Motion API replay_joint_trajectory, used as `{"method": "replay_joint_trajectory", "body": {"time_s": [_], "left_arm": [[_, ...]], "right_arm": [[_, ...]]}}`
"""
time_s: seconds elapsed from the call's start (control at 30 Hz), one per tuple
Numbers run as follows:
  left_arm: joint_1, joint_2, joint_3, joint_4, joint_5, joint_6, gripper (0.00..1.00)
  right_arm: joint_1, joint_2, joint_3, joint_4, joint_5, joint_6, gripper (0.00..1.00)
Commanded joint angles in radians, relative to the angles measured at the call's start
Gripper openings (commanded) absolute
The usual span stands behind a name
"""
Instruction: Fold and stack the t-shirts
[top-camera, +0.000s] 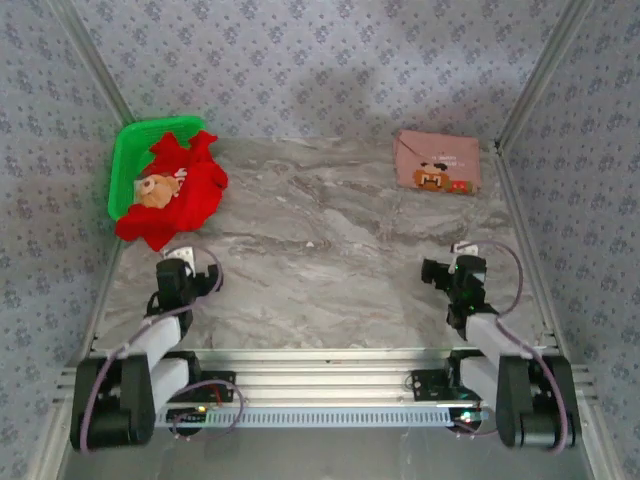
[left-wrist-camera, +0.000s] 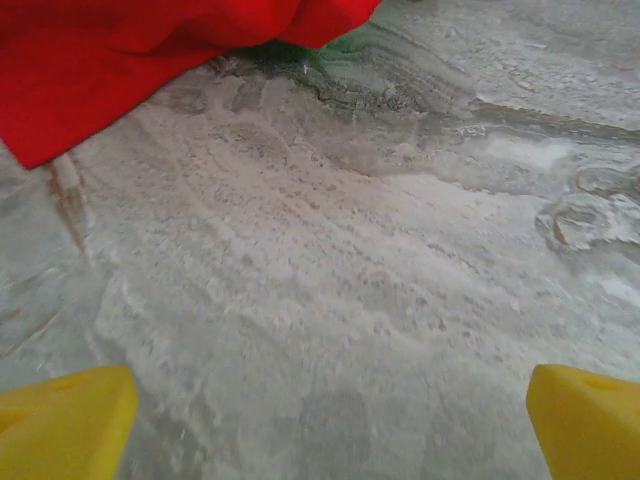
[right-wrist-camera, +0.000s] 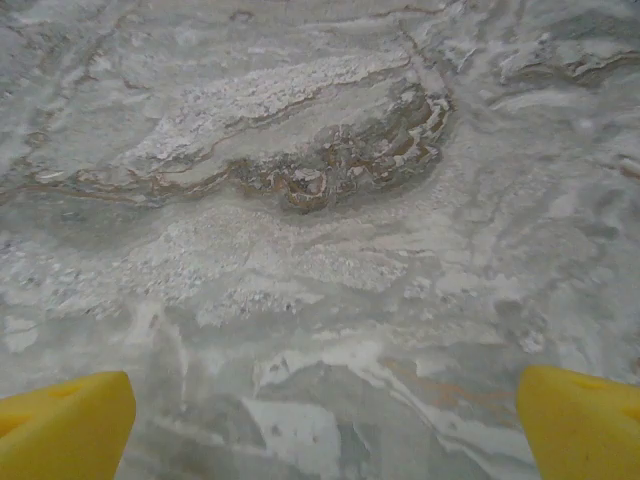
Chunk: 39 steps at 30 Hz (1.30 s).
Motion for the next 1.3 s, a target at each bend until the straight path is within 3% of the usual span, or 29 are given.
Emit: {"method": "replay_joint_trajectory", "body": {"time_s": [0.0,0.7,0.77,0.8,0.9,1.0,1.1,1.27], "left_arm": [[-0.028,0.442,0.221,0.471,-0.040,0.053,1.00],[-0.027,0.442,0.221,0.471,-0.037,0.052,1.00],[-0.028,0.424,0.217,0.476,-0.011,0.064,1.00],[-0.036,0.380,0.235,0.410,0.020,0.091,0.99],[-0.102,0.208,0.337,0.078,-0.032,0.097,1.00],[-0.168,0.034,0.374,-0.122,-0.001,0.045,0.99],[-0.271,-0.129,0.401,-0.289,-0.058,0.021,1.00],[-0.326,-0.273,0.551,-0.566,-0.187,-0.129,1.00]], "right_arm": [[-0.010,0.432,0.188,0.457,0.015,-0.088,1.00],[-0.012,0.432,0.187,0.461,0.010,-0.089,1.00],[-0.003,0.397,0.213,0.391,-0.026,-0.113,1.00],[0.016,0.352,0.253,0.279,-0.011,-0.130,1.00],[0.048,0.216,0.362,-0.047,0.007,-0.088,1.00],[0.114,0.056,0.382,-0.189,-0.036,-0.069,1.00],[0.166,-0.058,0.441,-0.357,-0.063,-0.021,1.00],[0.206,-0.074,0.596,-0.597,-0.144,0.113,1.00]]}}
